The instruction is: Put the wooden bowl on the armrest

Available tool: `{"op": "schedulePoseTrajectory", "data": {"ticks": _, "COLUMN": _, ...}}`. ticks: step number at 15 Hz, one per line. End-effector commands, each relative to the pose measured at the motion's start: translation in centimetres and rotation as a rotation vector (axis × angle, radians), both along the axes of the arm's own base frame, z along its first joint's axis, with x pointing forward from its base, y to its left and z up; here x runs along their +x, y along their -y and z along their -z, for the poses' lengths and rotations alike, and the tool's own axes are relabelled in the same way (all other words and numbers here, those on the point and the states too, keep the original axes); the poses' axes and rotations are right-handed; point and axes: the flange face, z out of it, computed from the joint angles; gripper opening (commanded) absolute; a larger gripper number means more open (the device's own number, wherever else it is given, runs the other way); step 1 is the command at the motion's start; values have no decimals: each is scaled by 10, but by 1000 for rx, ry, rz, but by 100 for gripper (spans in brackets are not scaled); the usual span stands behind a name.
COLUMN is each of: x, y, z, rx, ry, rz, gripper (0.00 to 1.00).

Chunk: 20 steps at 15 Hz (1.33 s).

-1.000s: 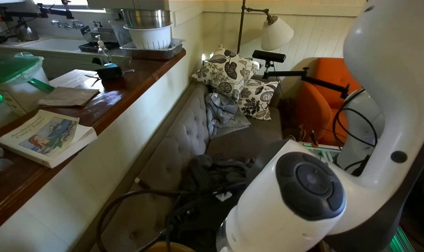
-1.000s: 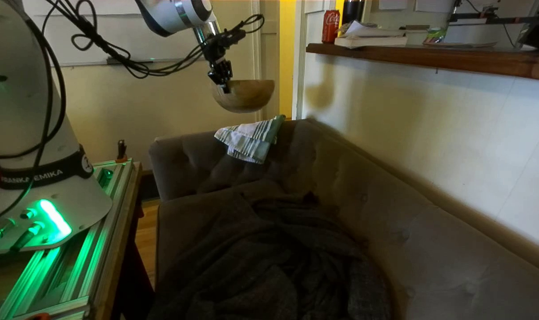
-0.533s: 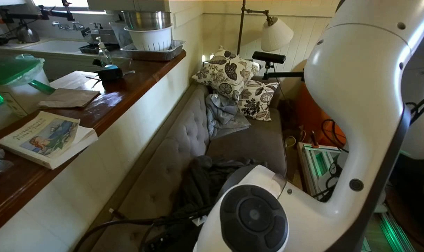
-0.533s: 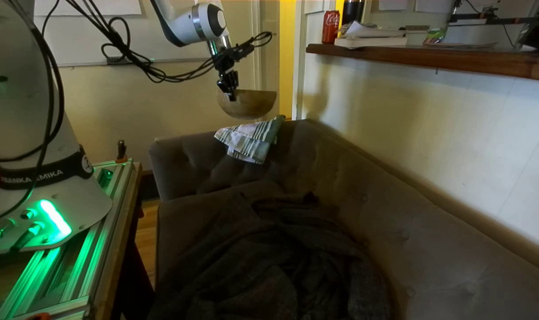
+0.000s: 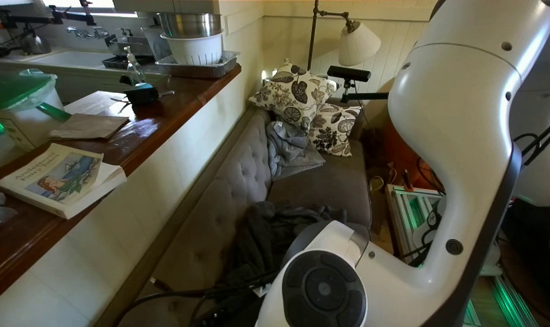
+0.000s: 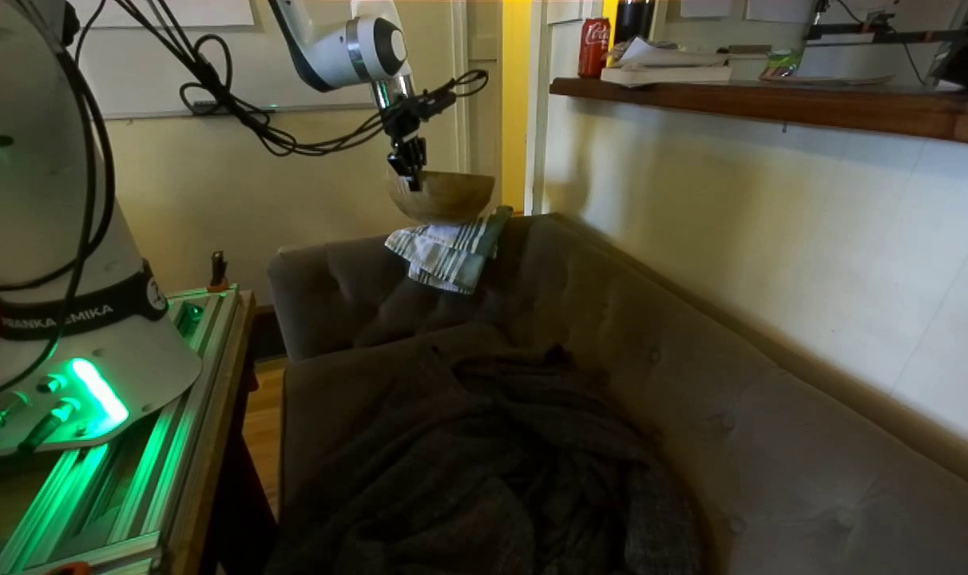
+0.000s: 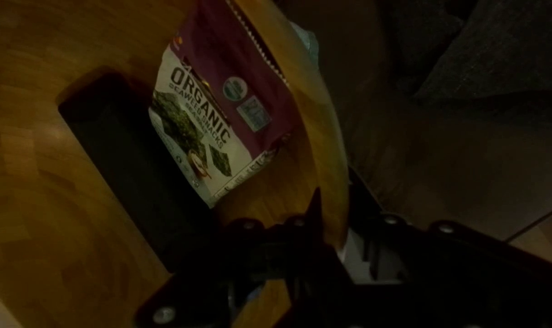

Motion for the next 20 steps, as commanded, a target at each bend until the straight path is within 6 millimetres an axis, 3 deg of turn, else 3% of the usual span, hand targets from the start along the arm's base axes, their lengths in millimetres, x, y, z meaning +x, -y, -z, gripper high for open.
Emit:
{"op": "schedulePoseTrajectory", "data": {"ticks": 1, "x": 0, "y": 0, "z": -1, "rx": 0, "ry": -1, "rz": 0, "gripper": 16}}
{"op": "schedulePoseTrajectory", "data": {"ticks": 5, "x": 0, "y": 0, "z": -1, "rx": 0, "ry": -1, "rz": 0, "gripper": 16}}
{"op": "schedulePoseTrajectory", "data": {"ticks": 6, "x": 0, "y": 0, "z": -1, "rx": 0, "ry": -1, "rz": 0, "gripper": 4}}
{"op": "schedulePoseTrajectory", "data": {"ticks": 9, "x": 7, "y": 7, "z": 5, "rx": 38, "ry": 1, "rz": 23, "gripper": 4}}
{"op": "schedulePoseTrajectory", "data": {"ticks": 13, "x": 16, "y": 17, "z": -4, "rx": 127, "ry": 46, "rz": 53, "gripper": 4}}
{"op": "schedulePoseTrajectory", "data": {"ticks": 17, "x": 30, "y": 38, "z": -7, "rx": 209, "ry": 81, "rz": 87, "gripper": 4}}
{"op": "schedulePoseTrajectory", "data": {"ticks": 20, "x": 30, "y": 51, "z": -1, "rx": 228, "ry": 91, "rz": 91, "gripper": 4}}
